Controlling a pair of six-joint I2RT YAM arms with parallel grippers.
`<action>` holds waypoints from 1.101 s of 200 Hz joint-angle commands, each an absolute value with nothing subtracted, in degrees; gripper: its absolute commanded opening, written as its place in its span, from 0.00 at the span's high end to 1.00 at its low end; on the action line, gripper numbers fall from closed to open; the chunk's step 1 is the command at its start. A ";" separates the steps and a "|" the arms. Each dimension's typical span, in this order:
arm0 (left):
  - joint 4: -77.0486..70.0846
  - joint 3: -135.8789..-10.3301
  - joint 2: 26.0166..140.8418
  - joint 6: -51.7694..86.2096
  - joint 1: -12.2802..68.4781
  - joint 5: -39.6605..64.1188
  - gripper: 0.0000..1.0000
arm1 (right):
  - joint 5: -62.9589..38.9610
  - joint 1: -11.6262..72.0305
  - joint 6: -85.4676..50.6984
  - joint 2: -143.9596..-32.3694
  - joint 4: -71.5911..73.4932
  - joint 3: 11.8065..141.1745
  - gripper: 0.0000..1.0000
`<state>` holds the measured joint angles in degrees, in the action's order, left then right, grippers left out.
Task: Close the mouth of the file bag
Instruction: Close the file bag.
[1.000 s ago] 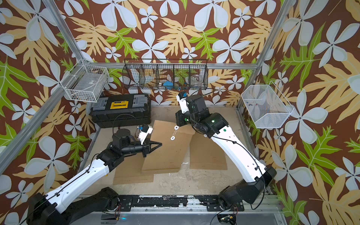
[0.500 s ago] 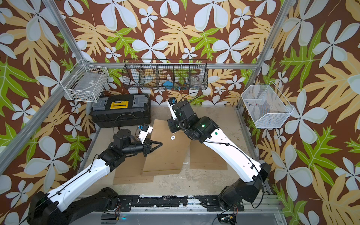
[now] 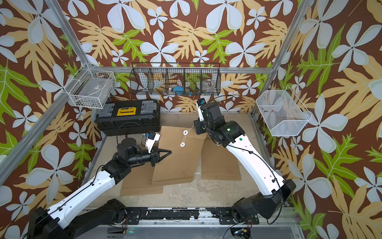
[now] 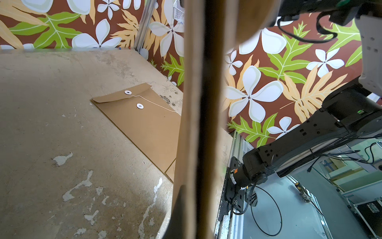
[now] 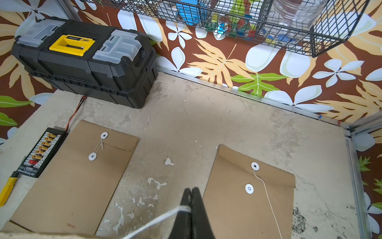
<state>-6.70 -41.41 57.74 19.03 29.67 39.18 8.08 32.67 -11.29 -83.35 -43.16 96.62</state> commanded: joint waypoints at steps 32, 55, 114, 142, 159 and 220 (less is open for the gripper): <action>-6.06 -41.66 57.38 19.07 29.54 38.32 1.00 | 7.59 32.08 -10.62 -81.42 -39.90 95.91 1.00; -6.72 -41.49 57.72 19.30 29.55 39.19 1.00 | 7.96 32.08 -10.23 -81.51 -40.14 95.54 1.00; -5.81 -41.36 58.44 18.30 29.71 40.69 1.00 | 6.03 33.68 -10.75 -86.61 -40.50 102.33 1.00; -6.05 -41.00 59.11 18.41 29.88 40.69 1.00 | 7.23 37.58 -10.95 -89.06 -40.85 105.81 1.00; -6.32 -40.96 59.54 18.38 29.97 40.67 1.00 | 8.70 40.34 -10.82 -90.88 -41.39 107.98 1.00; -8.16 -41.40 59.77 20.16 30.01 39.82 1.00 | 10.20 48.08 -12.44 -92.18 -41.77 106.81 1.00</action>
<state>-7.01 -41.10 59.75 19.27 29.95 39.20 9.19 46.54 -10.76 -92.84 -43.18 108.27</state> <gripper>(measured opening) 0.061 0.049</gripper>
